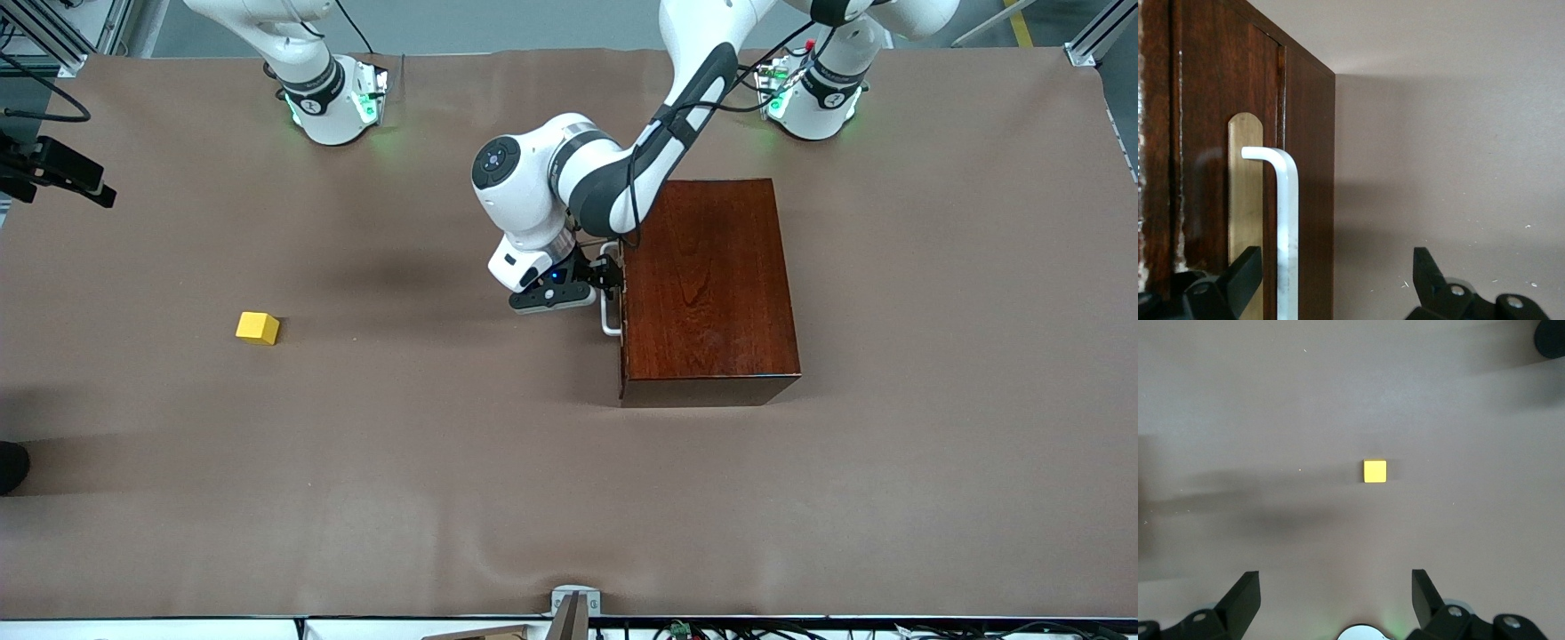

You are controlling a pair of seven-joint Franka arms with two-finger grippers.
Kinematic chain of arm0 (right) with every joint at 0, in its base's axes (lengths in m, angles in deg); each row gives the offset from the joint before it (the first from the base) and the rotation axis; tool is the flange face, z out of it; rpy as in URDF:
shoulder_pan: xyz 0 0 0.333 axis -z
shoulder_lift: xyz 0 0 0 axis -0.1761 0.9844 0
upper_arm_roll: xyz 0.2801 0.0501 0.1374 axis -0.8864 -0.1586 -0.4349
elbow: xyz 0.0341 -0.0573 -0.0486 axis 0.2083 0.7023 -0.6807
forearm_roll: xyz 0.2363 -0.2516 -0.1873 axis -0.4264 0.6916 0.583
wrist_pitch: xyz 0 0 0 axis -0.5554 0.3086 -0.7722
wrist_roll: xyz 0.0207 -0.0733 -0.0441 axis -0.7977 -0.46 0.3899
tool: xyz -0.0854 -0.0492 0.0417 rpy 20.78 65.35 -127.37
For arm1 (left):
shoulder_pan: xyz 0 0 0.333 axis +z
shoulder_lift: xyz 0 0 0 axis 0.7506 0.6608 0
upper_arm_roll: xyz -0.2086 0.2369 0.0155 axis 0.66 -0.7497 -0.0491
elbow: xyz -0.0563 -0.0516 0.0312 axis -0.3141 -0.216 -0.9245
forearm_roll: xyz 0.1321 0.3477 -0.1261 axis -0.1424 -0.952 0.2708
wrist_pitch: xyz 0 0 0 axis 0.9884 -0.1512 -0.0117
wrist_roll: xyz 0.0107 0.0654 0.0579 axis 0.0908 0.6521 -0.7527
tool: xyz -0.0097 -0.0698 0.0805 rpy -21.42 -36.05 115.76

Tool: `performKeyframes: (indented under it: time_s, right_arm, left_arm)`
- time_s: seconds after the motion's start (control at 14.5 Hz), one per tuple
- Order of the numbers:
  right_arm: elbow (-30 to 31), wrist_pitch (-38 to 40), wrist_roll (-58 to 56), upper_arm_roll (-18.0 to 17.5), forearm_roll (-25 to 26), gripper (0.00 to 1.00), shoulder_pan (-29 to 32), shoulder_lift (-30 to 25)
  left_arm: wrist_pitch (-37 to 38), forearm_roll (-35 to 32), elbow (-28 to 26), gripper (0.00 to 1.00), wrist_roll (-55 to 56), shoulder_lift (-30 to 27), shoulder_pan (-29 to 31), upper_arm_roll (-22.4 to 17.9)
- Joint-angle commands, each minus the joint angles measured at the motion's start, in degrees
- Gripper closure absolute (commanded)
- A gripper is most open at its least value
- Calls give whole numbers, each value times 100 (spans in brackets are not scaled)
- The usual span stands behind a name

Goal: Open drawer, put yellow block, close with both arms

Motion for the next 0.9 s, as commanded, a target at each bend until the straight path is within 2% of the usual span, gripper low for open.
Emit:
performKeyframes:
  time_s: [0.0, 0.28, 0.83]
  right_arm:
    - [-83, 66, 15, -54, -61, 0, 120, 76]
    - [-136, 48, -37, -62, -35, 0, 129, 111]
    - [-127, 48, -54, -63, -35, 0, 129, 155]
  left_arm:
    - [90, -153, 137, 0, 27, 146, -33, -34]
    - [-234, -109, 146, 0, 150, 216, -41, -25]
    - [-1227, -4, 208, 0, 1229, 357, -68, 124]
